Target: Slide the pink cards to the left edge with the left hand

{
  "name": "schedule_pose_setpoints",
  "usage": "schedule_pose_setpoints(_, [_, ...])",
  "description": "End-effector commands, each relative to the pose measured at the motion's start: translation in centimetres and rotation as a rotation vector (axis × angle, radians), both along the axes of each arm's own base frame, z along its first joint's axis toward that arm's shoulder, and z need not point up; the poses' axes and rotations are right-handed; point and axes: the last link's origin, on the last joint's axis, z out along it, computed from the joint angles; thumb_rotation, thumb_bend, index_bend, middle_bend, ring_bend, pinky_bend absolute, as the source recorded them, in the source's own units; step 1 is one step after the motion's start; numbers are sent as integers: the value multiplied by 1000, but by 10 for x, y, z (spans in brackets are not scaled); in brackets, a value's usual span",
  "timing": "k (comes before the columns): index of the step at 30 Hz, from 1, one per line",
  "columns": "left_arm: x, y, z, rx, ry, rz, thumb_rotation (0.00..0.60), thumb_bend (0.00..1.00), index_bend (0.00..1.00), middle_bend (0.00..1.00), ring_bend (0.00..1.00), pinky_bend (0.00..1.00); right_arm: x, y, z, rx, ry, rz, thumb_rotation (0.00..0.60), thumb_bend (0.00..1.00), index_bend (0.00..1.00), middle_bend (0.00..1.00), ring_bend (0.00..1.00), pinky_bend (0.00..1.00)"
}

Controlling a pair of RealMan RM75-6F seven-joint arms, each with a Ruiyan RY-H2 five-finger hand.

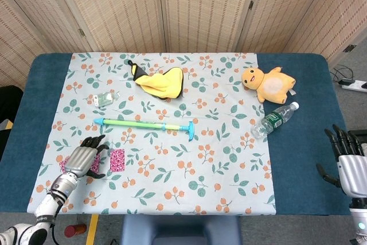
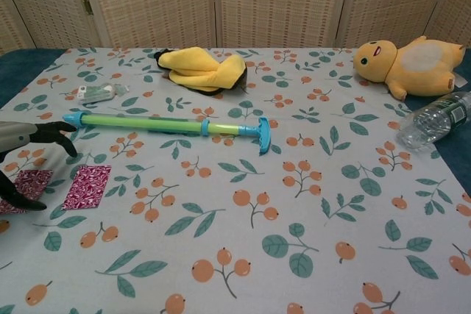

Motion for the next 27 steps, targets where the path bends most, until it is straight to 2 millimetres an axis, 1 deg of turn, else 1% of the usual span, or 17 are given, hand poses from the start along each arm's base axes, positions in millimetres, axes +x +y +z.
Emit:
schedule_pose_setpoints(1, [12,5,-9,-15,-14,2,534,130,254,0,0,0,-1,0,1,-2,0,1,600,329,1,2,0,0])
schedule_pose_setpoints(5, [21,9,-17,-27,-15,5,525,131,253,0,0,0,-3,1,2,-4,-1,-5,600,329,1,2,0,0])
schedule_pose_setpoints(10, [26,8,-23,-35,-5,10,522,130,253,0,0,0,-6,2,3,-7,-6,-11,600,329,1,2,0,0])
schedule_pose_setpoints(27, [27,9,-35,-21,13,36,522,130,244,0,0,0,-10,3,6,-10,-7,-14,600,329,1,2,0,0])
